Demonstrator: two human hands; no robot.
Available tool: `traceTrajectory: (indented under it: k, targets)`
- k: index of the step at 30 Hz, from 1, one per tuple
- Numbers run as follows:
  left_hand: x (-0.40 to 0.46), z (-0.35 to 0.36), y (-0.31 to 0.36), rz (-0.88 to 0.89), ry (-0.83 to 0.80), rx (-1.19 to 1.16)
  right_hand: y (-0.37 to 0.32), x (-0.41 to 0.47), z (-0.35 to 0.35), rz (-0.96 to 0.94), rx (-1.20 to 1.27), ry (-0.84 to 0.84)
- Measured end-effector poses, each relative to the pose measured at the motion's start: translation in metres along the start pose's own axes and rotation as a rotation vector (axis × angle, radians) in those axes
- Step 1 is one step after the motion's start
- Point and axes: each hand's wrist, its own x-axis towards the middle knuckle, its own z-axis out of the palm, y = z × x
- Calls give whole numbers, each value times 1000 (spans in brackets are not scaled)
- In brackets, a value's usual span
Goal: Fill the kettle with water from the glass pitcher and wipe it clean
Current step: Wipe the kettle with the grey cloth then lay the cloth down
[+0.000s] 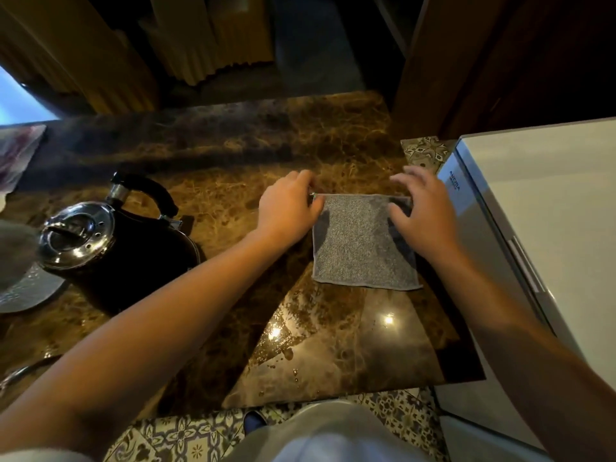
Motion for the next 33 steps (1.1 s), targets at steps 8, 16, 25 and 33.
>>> traceTrajectory:
  k: [8,16,25,33]
  targets:
    - [-20,17,-7,427,-348,250,-6,-30,25,-114,-235,-280]
    - [-31,21,-17,301,-498,348,4,-26,29,-110,-409,-349]
    - [-25,16,-21,283,-545,283,-11,-17,25,-86,-446,-391]
    - [-37,-17,-29,267,-247,183,-50,-1,4,-34,-313,-422]
